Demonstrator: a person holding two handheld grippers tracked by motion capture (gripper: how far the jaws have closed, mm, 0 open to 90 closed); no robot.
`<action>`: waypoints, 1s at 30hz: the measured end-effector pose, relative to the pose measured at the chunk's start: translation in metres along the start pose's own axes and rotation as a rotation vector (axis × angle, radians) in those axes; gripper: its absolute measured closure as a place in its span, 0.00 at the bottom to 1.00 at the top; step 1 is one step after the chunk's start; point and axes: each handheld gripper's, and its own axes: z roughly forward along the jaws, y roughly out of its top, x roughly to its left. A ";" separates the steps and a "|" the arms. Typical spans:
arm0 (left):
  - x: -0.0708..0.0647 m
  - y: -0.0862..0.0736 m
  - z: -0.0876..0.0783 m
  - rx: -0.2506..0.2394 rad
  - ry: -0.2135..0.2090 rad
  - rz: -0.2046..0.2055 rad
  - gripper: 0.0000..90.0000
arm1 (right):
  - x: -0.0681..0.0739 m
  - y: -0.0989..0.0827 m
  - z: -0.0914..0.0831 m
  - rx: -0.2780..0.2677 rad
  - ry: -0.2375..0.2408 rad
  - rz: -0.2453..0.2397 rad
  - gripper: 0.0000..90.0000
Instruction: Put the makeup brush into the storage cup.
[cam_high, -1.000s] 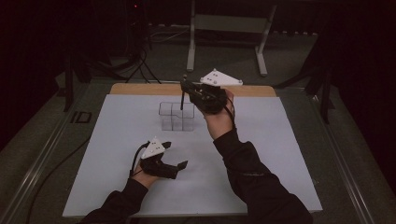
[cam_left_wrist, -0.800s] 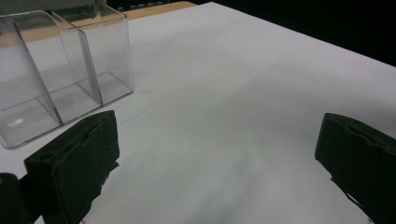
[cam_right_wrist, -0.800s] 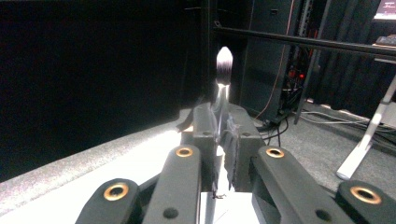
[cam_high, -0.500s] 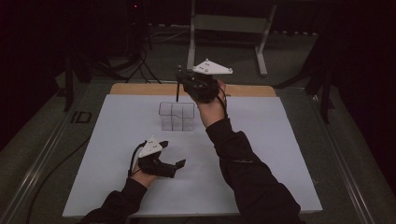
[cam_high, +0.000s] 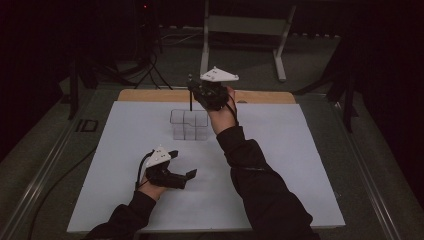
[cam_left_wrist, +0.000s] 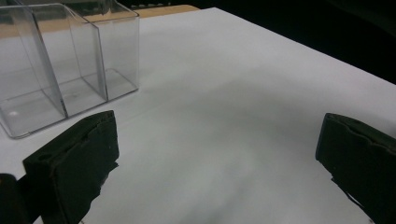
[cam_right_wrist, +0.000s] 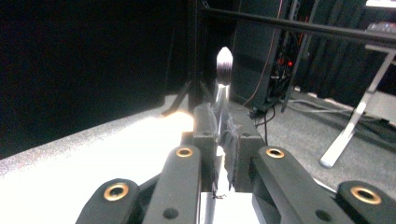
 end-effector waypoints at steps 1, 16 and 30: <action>0.000 0.000 0.000 0.000 0.000 0.000 0.01 | 0.000 0.000 0.000 0.000 0.000 0.000 0.93; 0.002 -0.001 0.000 0.002 -0.002 -0.013 0.01 | -0.007 -0.024 0.023 0.084 -0.004 0.075 0.93; 0.002 -0.001 0.000 0.004 0.003 -0.016 0.01 | -0.005 -0.045 0.030 0.157 0.007 0.101 0.93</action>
